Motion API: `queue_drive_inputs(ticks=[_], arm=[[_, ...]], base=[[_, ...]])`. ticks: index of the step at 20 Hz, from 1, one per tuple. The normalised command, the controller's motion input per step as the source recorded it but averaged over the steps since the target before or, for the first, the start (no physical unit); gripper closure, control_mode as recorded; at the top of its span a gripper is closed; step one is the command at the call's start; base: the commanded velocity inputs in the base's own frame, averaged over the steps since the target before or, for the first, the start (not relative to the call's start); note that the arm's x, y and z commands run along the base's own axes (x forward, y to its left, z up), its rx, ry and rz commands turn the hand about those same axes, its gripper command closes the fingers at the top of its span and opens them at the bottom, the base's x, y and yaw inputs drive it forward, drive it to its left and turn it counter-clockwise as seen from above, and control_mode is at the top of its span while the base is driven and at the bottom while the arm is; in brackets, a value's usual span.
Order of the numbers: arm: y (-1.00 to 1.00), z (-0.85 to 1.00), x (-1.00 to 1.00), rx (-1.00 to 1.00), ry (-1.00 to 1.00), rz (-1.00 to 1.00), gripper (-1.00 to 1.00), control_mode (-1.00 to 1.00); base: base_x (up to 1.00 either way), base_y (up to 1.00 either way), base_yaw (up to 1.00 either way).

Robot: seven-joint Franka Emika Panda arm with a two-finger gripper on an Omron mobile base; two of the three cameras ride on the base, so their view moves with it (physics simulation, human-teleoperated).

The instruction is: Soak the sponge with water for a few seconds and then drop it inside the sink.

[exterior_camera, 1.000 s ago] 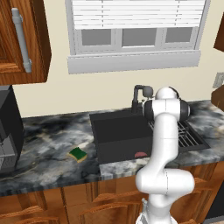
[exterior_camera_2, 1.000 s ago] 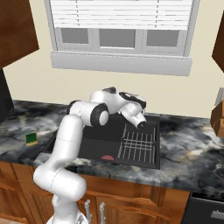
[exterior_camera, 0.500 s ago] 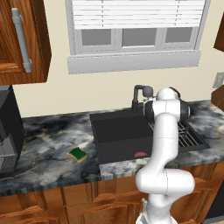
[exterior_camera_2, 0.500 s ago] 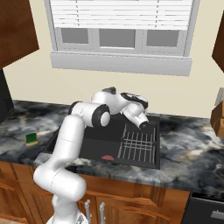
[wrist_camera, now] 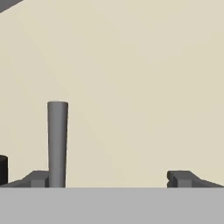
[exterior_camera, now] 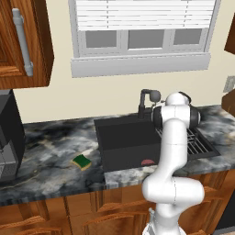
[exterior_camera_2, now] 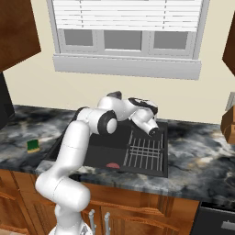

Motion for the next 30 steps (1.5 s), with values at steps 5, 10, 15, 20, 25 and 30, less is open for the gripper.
queue_drive_inputs(ticks=[5, 10, 15, 20, 25, 30], arm=[[-0.30, 0.00, 0.09, 0.00, 0.00, 0.00, -1.00, -1.00], [-0.28, 0.00, 0.33, 0.00, 0.00, 0.00, -1.00, -1.00], [-0.25, -0.02, 0.40, 0.00, 0.00, 0.00, -1.00, -1.00], [-0.26, -0.03, 0.39, 0.00, 0.00, -0.01, -1.00, -1.00], [-0.36, -0.01, 0.15, 0.00, 0.00, -0.07, -1.00, -1.00], [-0.44, 0.00, 0.01, 0.00, 0.00, -0.09, -1.00, -1.00]], base=[[0.00, 0.00, 0.00], [0.00, 0.00, 0.00], [0.00, 0.00, 0.00], [0.00, 0.00, 0.00], [0.00, 0.00, 0.00], [0.00, 0.00, 0.00]])
